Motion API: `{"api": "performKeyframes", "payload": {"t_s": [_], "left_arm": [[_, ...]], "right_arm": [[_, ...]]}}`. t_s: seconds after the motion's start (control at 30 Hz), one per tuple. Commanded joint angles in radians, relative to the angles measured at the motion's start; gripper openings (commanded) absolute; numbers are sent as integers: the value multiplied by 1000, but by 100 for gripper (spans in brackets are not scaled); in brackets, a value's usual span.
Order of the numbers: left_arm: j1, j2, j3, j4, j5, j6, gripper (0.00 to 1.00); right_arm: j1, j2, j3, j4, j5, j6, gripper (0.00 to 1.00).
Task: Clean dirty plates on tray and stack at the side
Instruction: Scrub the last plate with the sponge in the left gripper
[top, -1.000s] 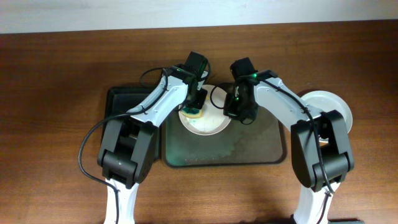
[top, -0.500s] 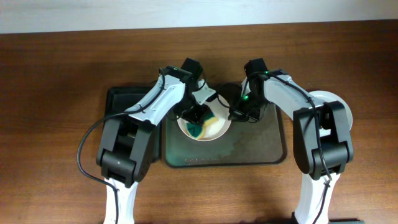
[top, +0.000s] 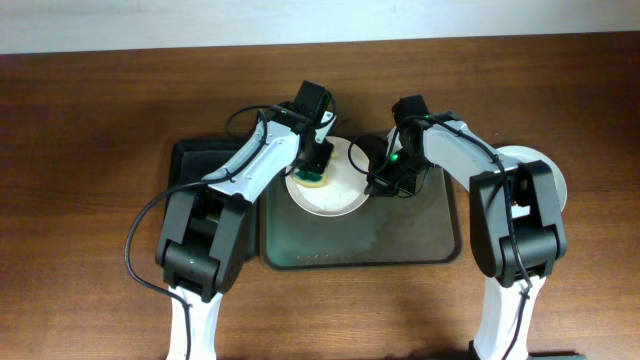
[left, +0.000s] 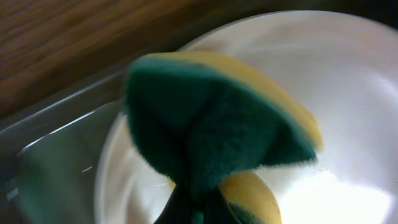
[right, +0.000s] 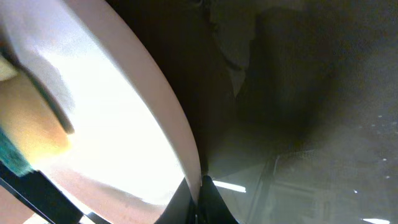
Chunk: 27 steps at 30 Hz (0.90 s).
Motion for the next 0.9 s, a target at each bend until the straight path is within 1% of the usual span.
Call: {"api": "performKeyframes", "payload": {"t_s": [0.0, 0.07, 0.1, 0.2, 0.23, 0.3, 0.33, 0.47, 0.5, 0.53, 0.7, 0.73, 0.8, 0.87], "left_arm": [[2, 10, 12, -61, -155, -96, 0], [-1, 11, 12, -138, -98, -83, 0], [-1, 11, 12, -166, -40, -49, 0], [-1, 11, 12, -228, 233, 160, 0], [-1, 11, 12, -245, 337, 250, 0], [-1, 11, 12, -275, 488, 379, 0], [-1, 11, 12, -278, 520, 399, 0], [4, 11, 12, -237, 516, 390, 0], [8, 11, 12, -214, 492, 356, 0], [17, 11, 12, -171, 426, 274, 0], [70, 11, 12, -54, 253, 74, 0], [85, 11, 12, -19, 187, 22, 0], [104, 11, 12, 20, 72, -55, 0], [113, 11, 12, 18, 0, -85, 0]], "right_arm": [[6, 37, -6, -1, 29, 0, 5], [6, 36, -6, 0, 29, 0, 4], [6, 36, -6, 0, 29, 0, 4], [6, 36, -6, 0, 29, 0, 4], [6, 36, -6, 0, 29, 0, 4], [6, 37, -6, 0, 29, 0, 4], [6, 36, -6, 0, 29, 0, 4], [6, 36, -6, 0, 29, 0, 4], [6, 37, -6, -1, 29, 0, 4], [6, 37, -6, -1, 29, 0, 4], [6, 36, -6, -1, 29, 0, 4], [6, 36, -6, -1, 29, 0, 4], [6, 37, -6, -1, 29, 0, 4], [6, 36, -6, -1, 29, 0, 4]]}}
